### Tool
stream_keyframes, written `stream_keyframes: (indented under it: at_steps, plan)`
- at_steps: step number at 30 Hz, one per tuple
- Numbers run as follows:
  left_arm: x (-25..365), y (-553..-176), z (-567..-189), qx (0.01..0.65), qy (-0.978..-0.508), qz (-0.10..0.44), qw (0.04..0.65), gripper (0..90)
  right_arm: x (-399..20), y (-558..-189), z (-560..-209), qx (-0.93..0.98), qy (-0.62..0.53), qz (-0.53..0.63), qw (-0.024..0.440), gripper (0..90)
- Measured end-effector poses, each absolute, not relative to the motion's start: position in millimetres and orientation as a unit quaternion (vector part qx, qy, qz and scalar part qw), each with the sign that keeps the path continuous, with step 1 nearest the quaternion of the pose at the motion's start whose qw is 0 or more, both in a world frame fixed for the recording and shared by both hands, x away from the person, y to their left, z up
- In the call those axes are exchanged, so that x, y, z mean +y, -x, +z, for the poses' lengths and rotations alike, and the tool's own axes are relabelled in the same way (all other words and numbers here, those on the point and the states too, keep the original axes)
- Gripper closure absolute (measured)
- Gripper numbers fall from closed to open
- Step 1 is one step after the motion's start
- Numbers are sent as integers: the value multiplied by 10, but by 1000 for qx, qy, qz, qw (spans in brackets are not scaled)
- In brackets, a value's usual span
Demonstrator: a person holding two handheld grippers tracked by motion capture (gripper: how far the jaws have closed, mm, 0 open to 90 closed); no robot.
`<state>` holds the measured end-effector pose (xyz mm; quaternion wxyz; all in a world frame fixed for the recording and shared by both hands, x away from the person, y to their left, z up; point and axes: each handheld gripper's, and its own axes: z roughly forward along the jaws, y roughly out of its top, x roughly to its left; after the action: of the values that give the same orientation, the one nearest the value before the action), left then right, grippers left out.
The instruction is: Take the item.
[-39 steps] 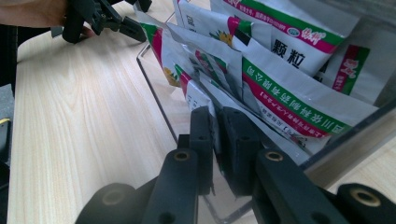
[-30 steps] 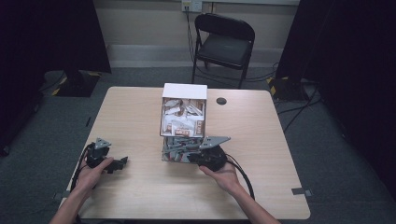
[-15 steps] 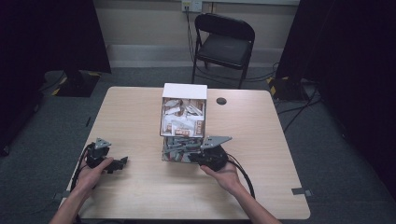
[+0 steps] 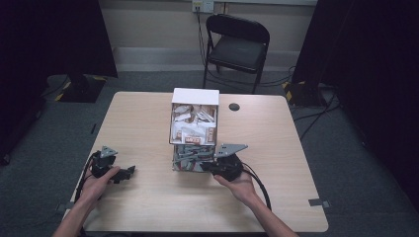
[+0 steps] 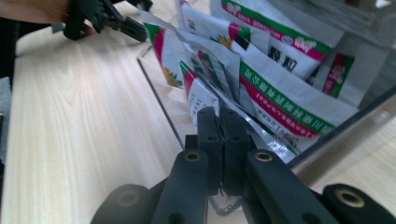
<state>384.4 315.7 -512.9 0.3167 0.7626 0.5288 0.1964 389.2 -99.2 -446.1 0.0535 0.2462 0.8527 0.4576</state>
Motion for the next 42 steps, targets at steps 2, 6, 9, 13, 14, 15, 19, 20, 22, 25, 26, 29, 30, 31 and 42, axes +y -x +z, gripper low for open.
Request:
stream_keyframes:
  at_steps: [2, 6, 9, 13, 14, 15, 19, 20, 22, 25, 26, 29, 30, 31, 42]
  plan:
    - [3157, -3844, -5130, 529, -762, 197, 317, 0, -980, -3878, -4442, 852, -244, 461, 52, 892]
    - [3157, -3844, -5131, 529, -762, 197, 317, 0, -971, -3863, -4406, 848, -240, 469, 49, 893]
    - [3157, -3844, -5131, 529, -762, 197, 317, 0, -971, -3855, -4389, 848, -238, 470, 50, 893]
    - [3157, -3844, -5131, 529, -762, 197, 317, 0, -987, -3847, -4355, 846, -236, 475, 49, 894]
    - [3157, -3844, -5131, 529, -762, 197, 317, 0, -992, -3842, -4344, 846, -235, 476, 50, 894]
    - [3157, -3844, -5130, 529, -762, 196, 317, 0, -999, -3839, -4332, 845, -235, 478, 50, 894]
    - [3157, -3844, -5130, 529, -762, 197, 317, 0, -1035, -3830, -4284, 841, -236, 484, 51, 894]
    - [3157, -3844, -5130, 529, -762, 197, 317, 0, -1044, -3829, -4273, 840, -237, 485, 52, 894]
    - [3157, -3844, -5130, 529, -762, 197, 317, 0, -1058, -3827, -4251, 841, -240, 482, 56, 894]
    - [3157, -3844, -5130, 529, -762, 197, 317, 0, -1081, -3822, -4228, 837, -241, 488, 55, 894]
    - [3157, -3844, -5131, 529, -762, 197, 317, 0, -1088, -3822, -4220, 837, -239, 490, 56, 894]
    - [3157, -3844, -5129, 529, -763, 196, 317, 0, -1096, -3818, -4201, 834, -240, 493, 55, 894]
    - [3157, -3844, -5129, 529, -763, 196, 317, 0, -1096, -3816, -4197, 834, -239, 494, 56, 894]
    - [3157, -3844, -5131, 529, -762, 197, 317, 0, -1095, -3816, -4193, 833, -239, 495, 55, 894]
    - [3157, -3844, -5131, 529, -762, 197, 317, 0, -1097, -3797, -4138, 827, -238, 506, 50, 894]
